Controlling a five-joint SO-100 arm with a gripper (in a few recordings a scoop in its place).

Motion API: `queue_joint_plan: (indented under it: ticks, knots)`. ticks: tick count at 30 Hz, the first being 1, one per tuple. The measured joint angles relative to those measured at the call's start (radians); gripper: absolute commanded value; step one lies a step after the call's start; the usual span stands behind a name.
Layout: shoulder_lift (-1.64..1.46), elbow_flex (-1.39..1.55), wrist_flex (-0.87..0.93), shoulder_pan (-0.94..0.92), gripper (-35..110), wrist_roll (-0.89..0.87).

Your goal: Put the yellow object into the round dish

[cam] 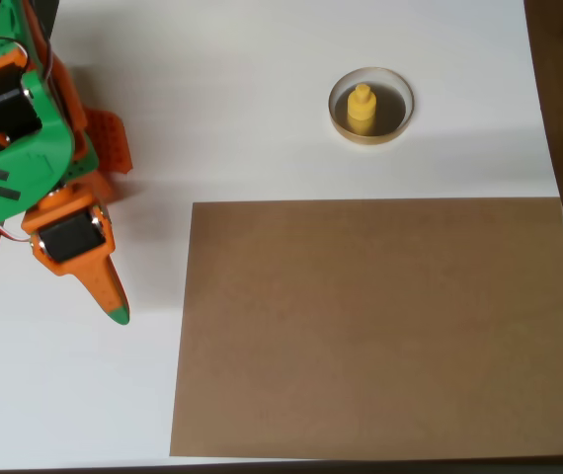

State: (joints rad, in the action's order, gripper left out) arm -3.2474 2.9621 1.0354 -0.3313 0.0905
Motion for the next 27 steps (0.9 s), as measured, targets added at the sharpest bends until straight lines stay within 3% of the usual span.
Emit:
queue_joint_plan:
  ticks: [7, 27]
  knots:
    - [0.000, 0.000, -0.006, -0.046, 0, -0.084]
    - [0.000, 0.000, -0.006, -0.044, 0, -0.084]
